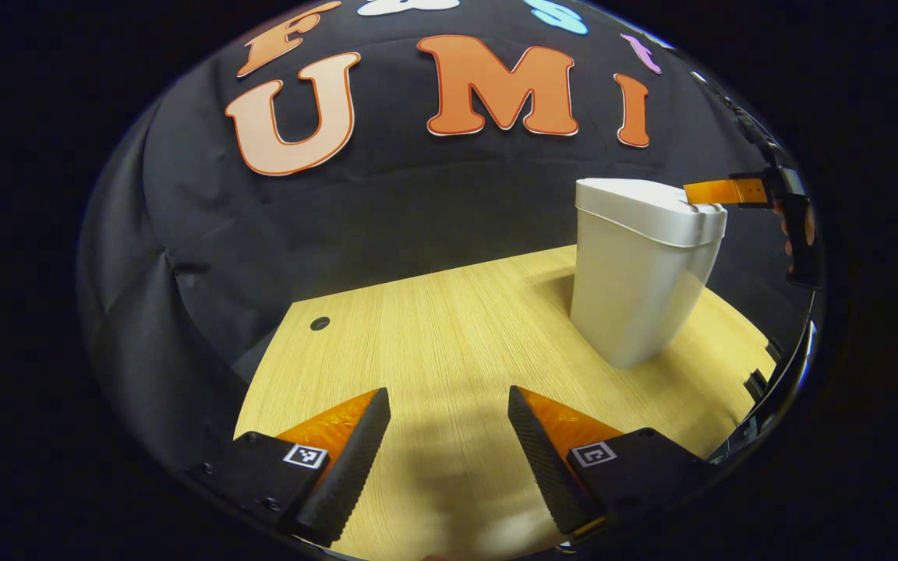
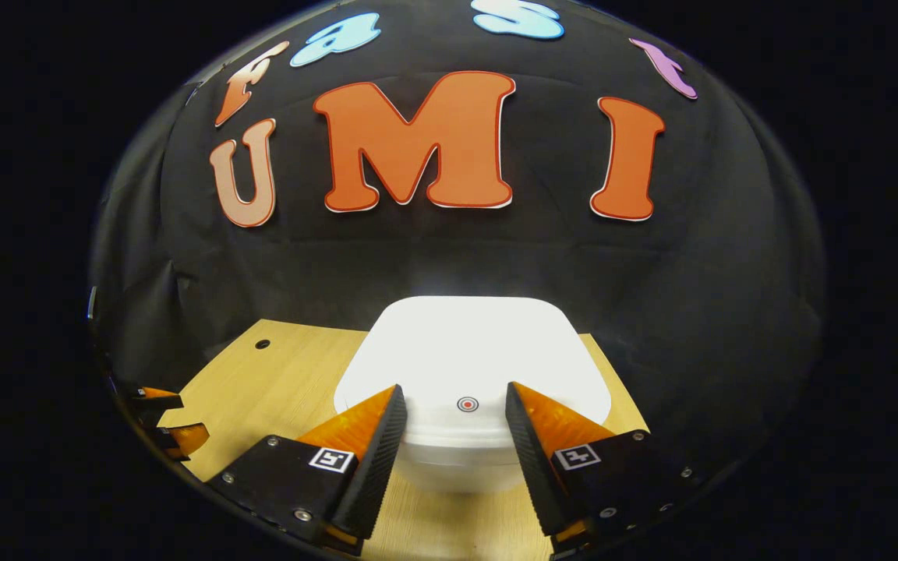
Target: Press the lid of the desktop garbage bin to open it, pick up the crumpled paper on the desktop and throw it into the bin, then pick up the pop can on the desktop and drop it into the bin, and finally close the garbage bin lid.
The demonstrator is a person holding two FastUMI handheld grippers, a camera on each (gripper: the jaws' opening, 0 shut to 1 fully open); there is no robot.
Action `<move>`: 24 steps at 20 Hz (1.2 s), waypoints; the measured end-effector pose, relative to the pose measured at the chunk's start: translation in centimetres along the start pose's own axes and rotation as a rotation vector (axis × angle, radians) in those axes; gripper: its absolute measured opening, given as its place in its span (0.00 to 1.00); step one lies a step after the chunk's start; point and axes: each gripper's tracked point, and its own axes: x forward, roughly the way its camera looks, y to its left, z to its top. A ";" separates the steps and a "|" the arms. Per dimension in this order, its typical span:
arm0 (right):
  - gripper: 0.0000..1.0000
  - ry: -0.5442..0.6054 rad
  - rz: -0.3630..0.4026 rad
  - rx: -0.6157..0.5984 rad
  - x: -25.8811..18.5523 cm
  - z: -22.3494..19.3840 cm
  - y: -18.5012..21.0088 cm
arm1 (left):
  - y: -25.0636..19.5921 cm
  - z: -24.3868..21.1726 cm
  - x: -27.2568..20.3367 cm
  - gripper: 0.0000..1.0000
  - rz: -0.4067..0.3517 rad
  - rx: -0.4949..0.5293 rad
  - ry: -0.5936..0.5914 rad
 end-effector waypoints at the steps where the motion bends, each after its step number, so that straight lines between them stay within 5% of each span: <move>1: 0.77 -0.009 -0.004 -0.006 0.0 0.1 0.0 | 0.0 0.0 -0.2 0.97 -0.001 -0.001 -0.003; 5: 0.71 -0.031 -0.016 -0.018 -0.8 0.3 0.4 | 0.6 1.4 -0.4 0.98 0.011 -0.001 -0.042; 24: 0.75 -0.185 0.057 -0.076 -5.0 0.1 8.4 | 4.8 15.1 -5.7 0.97 0.091 -0.073 -0.414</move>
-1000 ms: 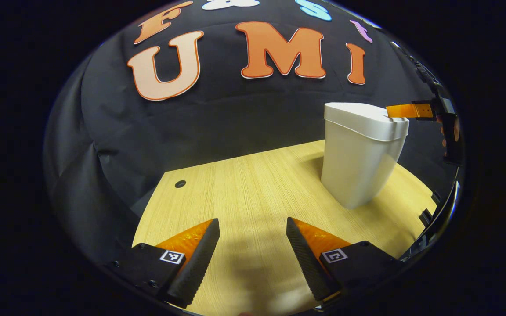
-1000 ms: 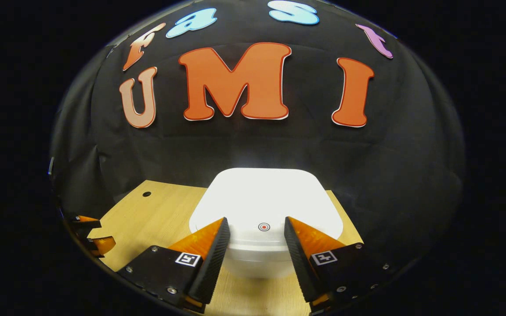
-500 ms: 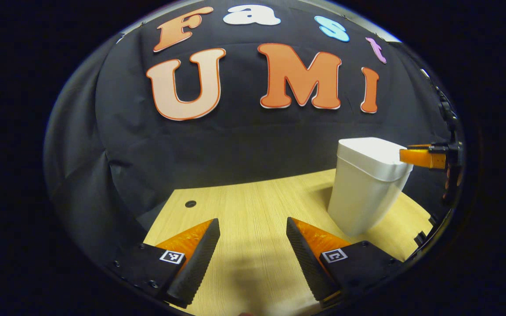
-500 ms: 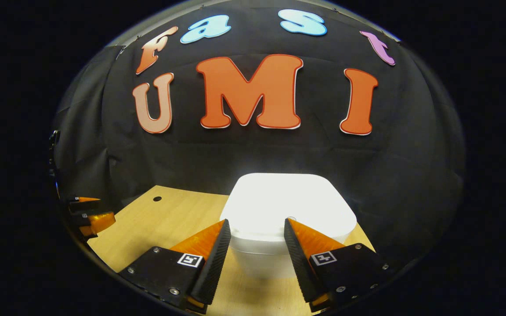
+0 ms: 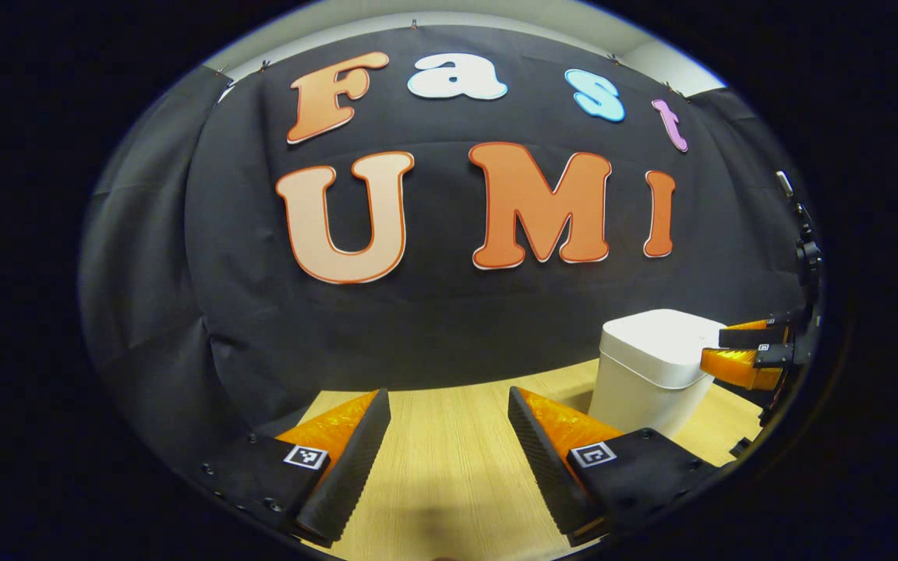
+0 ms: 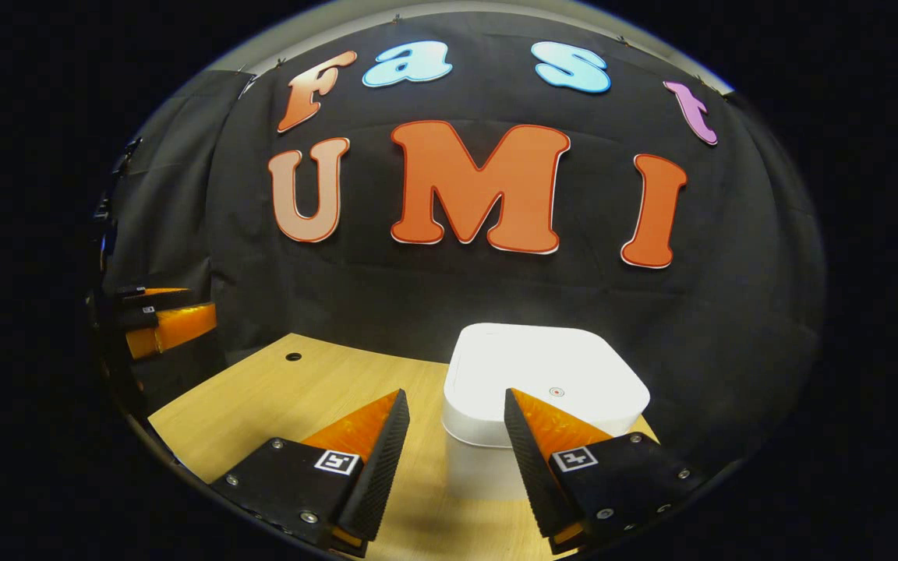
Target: Press the lid of the desktop garbage bin to open it, pick up the crumpled paper on the desktop and throw it into the bin, then pick up the pop can on the desktop and drop it into the bin, and finally close the garbage bin lid.
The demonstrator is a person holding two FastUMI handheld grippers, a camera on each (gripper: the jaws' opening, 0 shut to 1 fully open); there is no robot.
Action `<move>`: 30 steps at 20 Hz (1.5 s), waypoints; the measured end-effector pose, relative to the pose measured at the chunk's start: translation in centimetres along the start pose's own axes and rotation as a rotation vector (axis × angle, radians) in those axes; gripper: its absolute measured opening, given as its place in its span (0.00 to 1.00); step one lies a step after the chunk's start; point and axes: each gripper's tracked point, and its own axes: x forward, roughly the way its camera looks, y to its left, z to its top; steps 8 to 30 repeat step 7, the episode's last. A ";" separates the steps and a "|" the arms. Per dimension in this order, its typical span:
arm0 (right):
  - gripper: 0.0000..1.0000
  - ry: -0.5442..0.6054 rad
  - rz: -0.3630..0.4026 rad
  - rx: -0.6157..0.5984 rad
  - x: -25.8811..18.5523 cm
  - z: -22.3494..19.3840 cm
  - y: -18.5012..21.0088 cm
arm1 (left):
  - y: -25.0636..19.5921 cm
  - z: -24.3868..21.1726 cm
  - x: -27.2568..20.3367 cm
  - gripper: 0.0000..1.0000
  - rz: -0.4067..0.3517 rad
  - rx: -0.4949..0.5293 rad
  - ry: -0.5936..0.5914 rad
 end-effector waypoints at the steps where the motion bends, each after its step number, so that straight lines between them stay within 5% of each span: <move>1: 0.75 -0.003 0.002 0.004 -0.1 0.0 0.4 | -0.1 0.3 -0.2 0.97 -0.003 -0.005 -0.010; 7: 0.78 -0.017 0.055 -0.016 0.0 -0.1 3.7 | 0.5 2.2 -1.0 0.97 0.027 -0.005 -0.091; 30: 0.78 -0.017 0.055 -0.016 0.0 -0.1 3.7 | 0.5 2.2 -1.0 0.97 0.027 -0.005 -0.091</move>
